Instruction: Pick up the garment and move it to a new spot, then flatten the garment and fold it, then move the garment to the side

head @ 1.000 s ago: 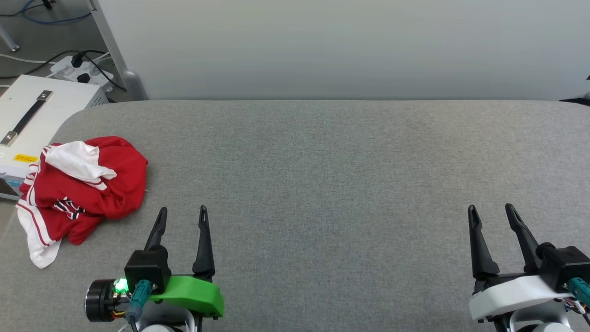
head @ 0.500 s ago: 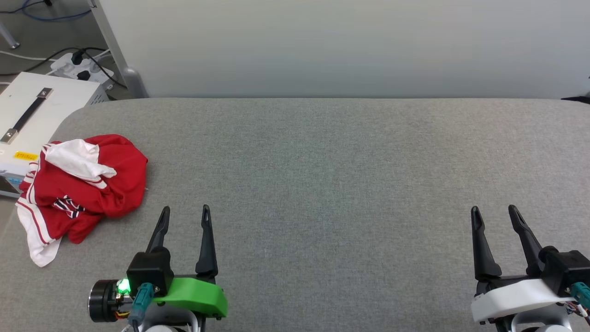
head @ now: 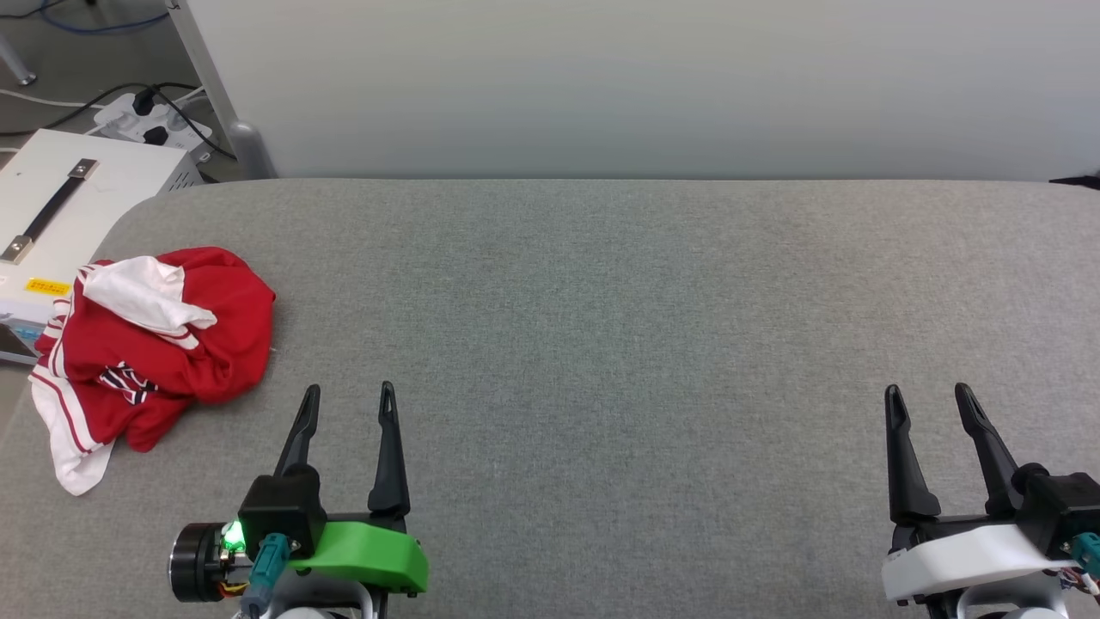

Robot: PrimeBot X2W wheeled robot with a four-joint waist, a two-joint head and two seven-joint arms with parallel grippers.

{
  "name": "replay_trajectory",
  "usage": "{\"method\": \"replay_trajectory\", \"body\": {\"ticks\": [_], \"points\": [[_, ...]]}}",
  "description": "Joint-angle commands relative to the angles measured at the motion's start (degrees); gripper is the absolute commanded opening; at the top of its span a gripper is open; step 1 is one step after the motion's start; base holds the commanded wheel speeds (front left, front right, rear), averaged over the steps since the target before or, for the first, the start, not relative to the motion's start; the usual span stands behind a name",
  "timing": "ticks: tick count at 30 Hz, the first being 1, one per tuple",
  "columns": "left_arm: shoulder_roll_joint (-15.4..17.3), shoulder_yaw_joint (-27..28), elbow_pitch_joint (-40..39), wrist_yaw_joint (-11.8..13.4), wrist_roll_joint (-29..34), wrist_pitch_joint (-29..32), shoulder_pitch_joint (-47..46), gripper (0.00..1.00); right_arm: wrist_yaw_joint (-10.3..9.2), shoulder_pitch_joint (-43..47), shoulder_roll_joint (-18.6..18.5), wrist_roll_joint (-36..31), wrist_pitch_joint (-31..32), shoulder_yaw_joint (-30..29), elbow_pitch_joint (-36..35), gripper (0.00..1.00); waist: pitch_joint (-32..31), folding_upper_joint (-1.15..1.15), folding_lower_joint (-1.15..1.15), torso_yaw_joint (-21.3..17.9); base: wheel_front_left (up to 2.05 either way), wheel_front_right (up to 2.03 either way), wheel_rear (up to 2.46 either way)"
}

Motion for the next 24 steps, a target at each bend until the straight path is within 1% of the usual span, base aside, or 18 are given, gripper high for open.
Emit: {"method": "replay_trajectory", "body": {"ticks": [1,10,24], "points": [[-0.3,-0.3,0.3,0.3,-0.4,-0.6,0.2,1.00,-0.05,0.9,-0.1,0.3,-0.6,-0.1,0.2,1.00,0.0,0.00,0.00,0.0,0.00,0.00,0.00],[-0.3,-0.6,0.8,0.5,-0.7,-1.6,0.2,1.00,-0.05,1.2,-0.1,0.9,-1.6,-0.2,0.5,1.00,0.2,0.00,0.00,-0.1,0.00,0.00,0.00],[-0.3,-0.6,1.8,0.6,-0.7,-1.6,0.6,1.00,-0.05,1.6,-0.1,0.6,-1.6,0.0,1.0,1.00,-0.4,0.00,0.00,-0.1,0.00,0.00,0.00]]}}
